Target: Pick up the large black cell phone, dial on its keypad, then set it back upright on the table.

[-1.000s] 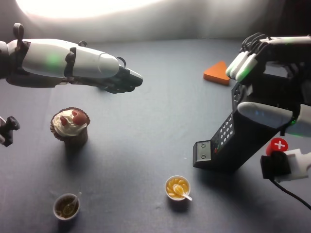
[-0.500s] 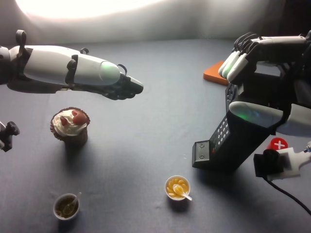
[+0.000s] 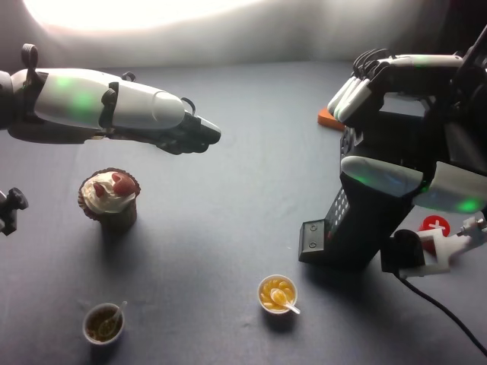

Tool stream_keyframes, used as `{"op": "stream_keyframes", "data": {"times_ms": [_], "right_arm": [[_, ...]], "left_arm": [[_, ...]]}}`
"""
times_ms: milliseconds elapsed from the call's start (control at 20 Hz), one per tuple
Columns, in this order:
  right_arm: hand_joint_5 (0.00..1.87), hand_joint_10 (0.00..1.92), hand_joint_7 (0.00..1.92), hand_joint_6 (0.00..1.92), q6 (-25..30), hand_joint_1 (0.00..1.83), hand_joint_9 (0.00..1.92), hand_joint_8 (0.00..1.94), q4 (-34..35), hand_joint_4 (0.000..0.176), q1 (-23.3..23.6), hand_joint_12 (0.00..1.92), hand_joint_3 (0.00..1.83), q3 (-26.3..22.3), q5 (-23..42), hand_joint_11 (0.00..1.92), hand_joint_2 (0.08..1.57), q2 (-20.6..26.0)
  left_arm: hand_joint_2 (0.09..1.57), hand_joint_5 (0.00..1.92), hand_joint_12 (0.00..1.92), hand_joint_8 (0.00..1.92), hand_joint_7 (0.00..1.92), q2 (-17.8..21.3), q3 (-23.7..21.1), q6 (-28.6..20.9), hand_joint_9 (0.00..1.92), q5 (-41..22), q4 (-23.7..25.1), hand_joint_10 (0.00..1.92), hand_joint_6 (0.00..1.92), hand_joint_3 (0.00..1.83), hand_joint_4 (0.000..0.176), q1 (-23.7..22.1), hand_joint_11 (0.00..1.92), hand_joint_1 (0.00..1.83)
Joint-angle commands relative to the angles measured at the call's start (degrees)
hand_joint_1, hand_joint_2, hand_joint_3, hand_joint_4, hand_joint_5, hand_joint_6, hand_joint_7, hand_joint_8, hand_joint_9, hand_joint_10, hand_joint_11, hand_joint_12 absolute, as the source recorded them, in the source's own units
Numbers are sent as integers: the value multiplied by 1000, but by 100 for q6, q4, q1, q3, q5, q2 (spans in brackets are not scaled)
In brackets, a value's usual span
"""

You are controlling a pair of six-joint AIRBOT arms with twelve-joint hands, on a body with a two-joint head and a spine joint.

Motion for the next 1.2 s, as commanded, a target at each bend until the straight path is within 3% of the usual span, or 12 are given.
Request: {"op": "stream_keyframes", "data": {"times_ms": [0, 300, 450, 850, 1000, 1150], "right_arm": [[937, 1227, 892, 879, -13, 1484, 857, 1021, -46, 0, -18, 1641, 0, 30, -120, 824, 1127, -60], [997, 1098, 962, 818, -4, 1490, 926, 898, -156, 0, 178, 1578, 0, 257, -432, 853, 1097, -219], [985, 1185, 953, 809, -2, 1488, 873, 934, -416, 0, 236, 1599, 2, 289, -575, 850, 1106, -267], [948, 1156, 931, 881, -5, 1488, 890, 960, -839, 0, 338, 1598, 1, 270, -802, 846, 1111, -374], [982, 1096, 977, 828, -30, 1490, 935, 886, -940, 0, 332, 1584, 0, 226, -836, 849, 1096, -375], [955, 1181, 916, 864, -35, 1487, 879, 973, -952, 0, 337, 1566, 1, 261, -836, 882, 1110, -374]], "left_arm": [[1134, 318, 445, 2, 306, 27, 13, -41, 227, -248, -413, 3, 4, 0, 31, -121, 0, 0], [1135, 312, 420, 1, 302, 9, 28, -41, 219, -247, -411, 0, 0, 0, 32, -133, 0, 0], [1134, 310, 420, 1, 292, 7, 44, -41, 213, -247, -410, 2, 0, 0, 33, -141, 0, 0], [1139, 313, 456, 3, 294, 5, 84, -42, 230, -247, -410, 5, 2, 1, 31, -167, 0, 0], [1139, 311, 425, 0, 291, 5, 92, -42, 223, -247, -410, 1, 0, 1, 30, -180, 0, 0], [1142, 309, 414, 1, 287, 5, 94, -43, 216, -248, -410, 0, 0, 0, 29, -182, 0, 0]]}}
